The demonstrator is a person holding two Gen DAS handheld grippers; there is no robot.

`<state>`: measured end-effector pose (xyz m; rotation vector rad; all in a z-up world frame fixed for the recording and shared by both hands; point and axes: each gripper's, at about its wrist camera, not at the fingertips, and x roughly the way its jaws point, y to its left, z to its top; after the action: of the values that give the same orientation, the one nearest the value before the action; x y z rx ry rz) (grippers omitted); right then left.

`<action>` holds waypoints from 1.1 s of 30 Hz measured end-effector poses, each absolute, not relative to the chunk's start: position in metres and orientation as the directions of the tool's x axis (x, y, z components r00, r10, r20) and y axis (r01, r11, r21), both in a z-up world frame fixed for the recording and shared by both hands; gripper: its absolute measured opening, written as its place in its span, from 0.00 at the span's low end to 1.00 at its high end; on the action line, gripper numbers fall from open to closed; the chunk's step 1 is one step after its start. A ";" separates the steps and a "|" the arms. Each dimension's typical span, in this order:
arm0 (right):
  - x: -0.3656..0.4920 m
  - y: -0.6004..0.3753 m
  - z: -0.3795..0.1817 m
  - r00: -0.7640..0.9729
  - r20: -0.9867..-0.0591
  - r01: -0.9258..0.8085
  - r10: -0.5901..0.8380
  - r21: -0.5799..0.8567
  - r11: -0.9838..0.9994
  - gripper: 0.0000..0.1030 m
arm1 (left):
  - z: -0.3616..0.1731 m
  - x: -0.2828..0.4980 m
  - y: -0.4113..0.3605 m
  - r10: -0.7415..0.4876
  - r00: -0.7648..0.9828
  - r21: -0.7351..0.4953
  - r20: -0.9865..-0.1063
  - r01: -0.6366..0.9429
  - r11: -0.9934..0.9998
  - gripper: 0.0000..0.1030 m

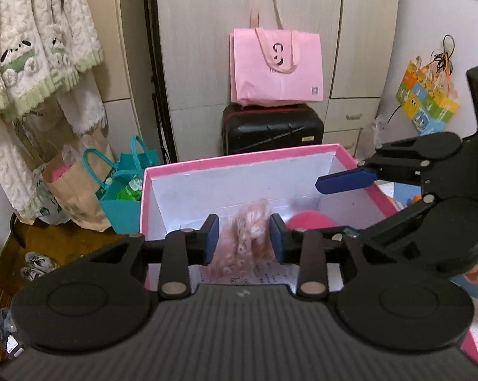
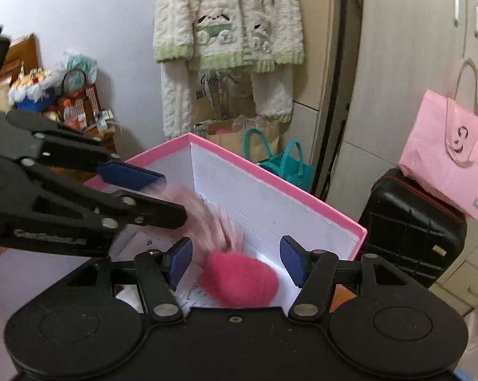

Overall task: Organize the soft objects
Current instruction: 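Open both tools to drop the cloth and pom-pom into the shoebox, then withdraw both tools from the shoebox back toward the bed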

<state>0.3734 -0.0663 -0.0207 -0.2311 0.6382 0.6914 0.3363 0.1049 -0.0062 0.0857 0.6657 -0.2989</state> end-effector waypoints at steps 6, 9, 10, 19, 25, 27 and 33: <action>0.349 -0.083 -0.014 0.594 -0.594 -0.649 0.543 0.046 0.760 0.64 | 0.005 0.312 0.116 -0.282 0.740 -0.067 -0.611 0.306 0.950 0.44; 0.329 -0.089 -0.009 0.600 -0.591 -0.649 0.540 0.036 0.760 0.64 | 0.009 0.295 0.117 -0.281 0.747 -0.056 -0.603 0.312 0.948 0.48; 0.325 -0.088 -0.007 0.603 -0.590 -0.650 0.537 0.027 0.759 0.64 | 0.011 0.286 0.117 -0.280 0.752 -0.045 -0.597 0.317 0.947 0.49; 0.254 -0.099 0.017 0.635 -0.577 -0.667 0.514 -0.074 0.741 0.65 | 0.034 0.223 0.103 -0.317 0.751 -0.005 -0.579 0.385 0.923 0.58; 0.211 -0.109 0.038 0.649 -0.548 -0.677 0.527 -0.100 0.729 0.70 | 0.052 0.186 0.092 -0.366 0.734 -0.006 -0.572 0.443 0.897 0.64; 0.198 -0.114 0.042 0.653 -0.541 -0.678 0.530 -0.106 0.727 0.70 | 0.057 0.173 0.087 -0.385 0.723 -0.008 -0.574 0.466 0.885 0.65; 0.162 -0.129 0.051 0.668 -0.529 -0.673 0.523 -0.131 0.728 0.72 | 0.065 0.140 0.071 -0.416 0.700 0.017 -0.580 0.521 0.853 0.70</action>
<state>0.1619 -0.1290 0.0508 -0.3309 0.4870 0.6883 0.1395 0.0707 0.0651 0.1860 0.5987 -0.5255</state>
